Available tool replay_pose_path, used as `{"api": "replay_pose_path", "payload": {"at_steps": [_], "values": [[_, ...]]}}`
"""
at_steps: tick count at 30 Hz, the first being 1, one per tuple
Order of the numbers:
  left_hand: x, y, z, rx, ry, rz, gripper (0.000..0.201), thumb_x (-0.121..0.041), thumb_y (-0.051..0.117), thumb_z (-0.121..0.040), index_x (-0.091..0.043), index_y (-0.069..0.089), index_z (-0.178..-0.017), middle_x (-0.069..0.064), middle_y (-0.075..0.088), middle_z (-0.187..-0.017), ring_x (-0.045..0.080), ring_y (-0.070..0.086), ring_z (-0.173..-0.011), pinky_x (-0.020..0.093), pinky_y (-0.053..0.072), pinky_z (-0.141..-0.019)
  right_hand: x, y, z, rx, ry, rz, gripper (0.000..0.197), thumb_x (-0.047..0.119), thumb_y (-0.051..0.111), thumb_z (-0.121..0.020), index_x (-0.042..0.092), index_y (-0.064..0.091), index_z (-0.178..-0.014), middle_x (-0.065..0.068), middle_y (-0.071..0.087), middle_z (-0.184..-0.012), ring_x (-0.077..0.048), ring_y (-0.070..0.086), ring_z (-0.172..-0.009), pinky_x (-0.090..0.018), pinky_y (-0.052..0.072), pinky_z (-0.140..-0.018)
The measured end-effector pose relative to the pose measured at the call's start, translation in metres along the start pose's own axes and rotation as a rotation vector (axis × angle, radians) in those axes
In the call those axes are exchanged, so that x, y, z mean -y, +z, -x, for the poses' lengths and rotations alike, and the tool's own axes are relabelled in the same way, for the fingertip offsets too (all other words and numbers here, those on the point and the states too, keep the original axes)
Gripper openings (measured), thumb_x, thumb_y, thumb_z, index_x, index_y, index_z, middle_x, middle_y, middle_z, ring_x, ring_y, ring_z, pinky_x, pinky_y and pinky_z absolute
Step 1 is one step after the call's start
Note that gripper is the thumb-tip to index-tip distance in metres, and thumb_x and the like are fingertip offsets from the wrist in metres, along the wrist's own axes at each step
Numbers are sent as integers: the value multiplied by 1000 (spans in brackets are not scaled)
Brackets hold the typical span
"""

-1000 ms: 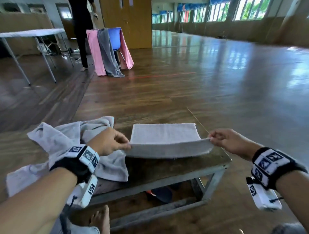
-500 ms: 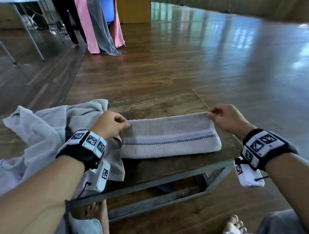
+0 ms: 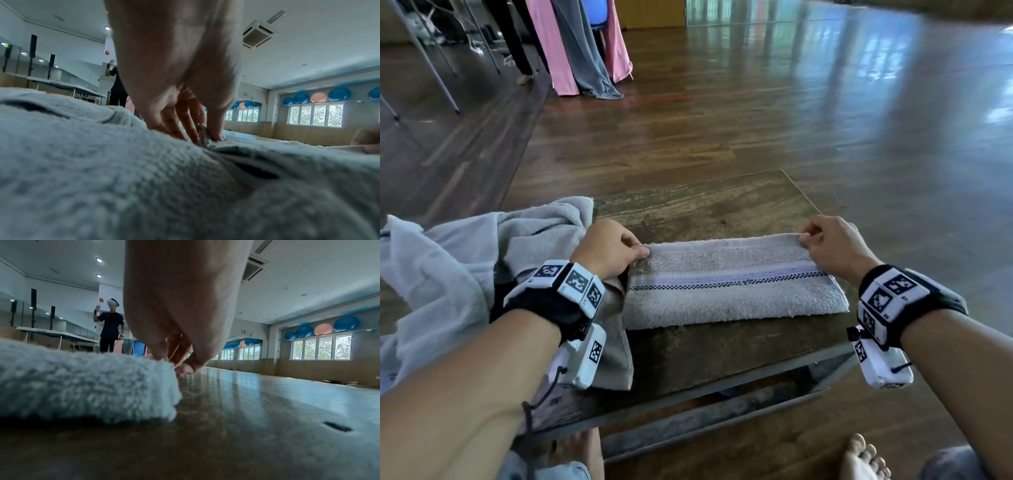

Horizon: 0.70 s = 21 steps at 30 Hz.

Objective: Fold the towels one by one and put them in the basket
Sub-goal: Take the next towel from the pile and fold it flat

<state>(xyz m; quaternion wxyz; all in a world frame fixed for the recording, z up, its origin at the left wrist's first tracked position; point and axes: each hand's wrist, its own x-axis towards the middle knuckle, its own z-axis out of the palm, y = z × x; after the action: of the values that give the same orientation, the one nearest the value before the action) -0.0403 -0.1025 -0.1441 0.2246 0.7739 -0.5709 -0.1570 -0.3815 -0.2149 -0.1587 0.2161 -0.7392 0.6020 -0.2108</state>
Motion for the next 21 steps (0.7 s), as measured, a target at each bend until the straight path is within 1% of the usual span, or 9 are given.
{"api": "replay_pose_path", "payload": {"at_steps": [3, 5, 7, 11, 14, 16, 18, 19, 21], "values": [[0, -2, 1, -30, 18, 3, 12, -26, 80, -82, -17, 81, -75, -9, 69, -65, 8, 63, -67, 21, 47, -60, 1, 0, 2, 1, 1, 5, 9, 15, 61, -97, 12, 68, -92, -9, 66, -98, -23, 58, -89, -28, 42, -74], [-4, -4, 3, -56, 38, -3, 11, -25, 80, -82, -16, 81, -76, -7, 69, -65, 7, 62, -64, 18, 44, -57, 2, -2, 3, -17, -11, 15, 8, 15, 62, -97, 12, 68, -92, -9, 65, -100, -22, 59, -88, -24, 43, -67], [-10, -9, 5, -101, 61, 18, 9, -23, 79, -83, -15, 81, -79, -4, 71, -67, 11, 64, -66, 18, 45, -58, 8, -9, 4, -68, -40, 14, 7, 14, 64, -96, 13, 69, -93, -8, 65, -103, -15, 57, -82, -18, 40, -62], [-32, -31, 10, -343, 199, 121, 7, -18, 79, -83, -12, 80, -87, 3, 74, -83, 17, 67, -77, 29, 53, -72, 31, -35, 3, -319, -237, -40, 8, 12, 67, -92, 13, 74, -95, -4, 68, -96, -17, 60, -86, -20, 38, -77], [-44, -53, 17, -555, 299, 227, 12, -16, 82, -80, -10, 78, -90, -1, 71, -91, 11, 64, -79, 19, 52, -76, 47, -54, 11, -518, -404, -229, 11, 12, 69, -87, 17, 74, -96, 0, 68, -96, -16, 64, -84, -22, 49, -78], [-44, -61, 25, -614, 348, 274, 15, -14, 82, -79, -10, 78, -93, -2, 70, -93, 9, 64, -80, 12, 50, -76, 46, -61, 21, -580, -457, -329, 13, 11, 70, -87, 18, 73, -98, 3, 67, -99, -13, 67, -87, -24, 56, -81], [-35, -60, 35, -583, 366, 259, 15, -10, 81, -81, -11, 77, -95, -1, 70, -96, 10, 63, -81, 9, 48, -75, 33, -61, 32, -559, -456, -345, 14, 9, 72, -88, 17, 73, -100, 3, 67, -101, -13, 68, -93, -30, 59, -84], [-28, -57, 39, -520, 340, 234, 15, -6, 80, -81, -12, 78, -95, 0, 71, -95, 10, 62, -78, 7, 47, -73, 22, -58, 37, -490, -442, -323, 14, 7, 73, -88, 16, 72, -99, 2, 67, -102, -15, 68, -95, -35, 59, -86], [-10, -47, 46, -281, 211, 139, 21, 1, 77, -80, -18, 77, -88, 0, 71, -85, 7, 59, -68, 5, 41, -62, 0, -50, 48, -227, -388, -208, 16, 3, 69, -89, 18, 72, -92, -3, 66, -103, -20, 67, -96, -42, 57, -89]]}}
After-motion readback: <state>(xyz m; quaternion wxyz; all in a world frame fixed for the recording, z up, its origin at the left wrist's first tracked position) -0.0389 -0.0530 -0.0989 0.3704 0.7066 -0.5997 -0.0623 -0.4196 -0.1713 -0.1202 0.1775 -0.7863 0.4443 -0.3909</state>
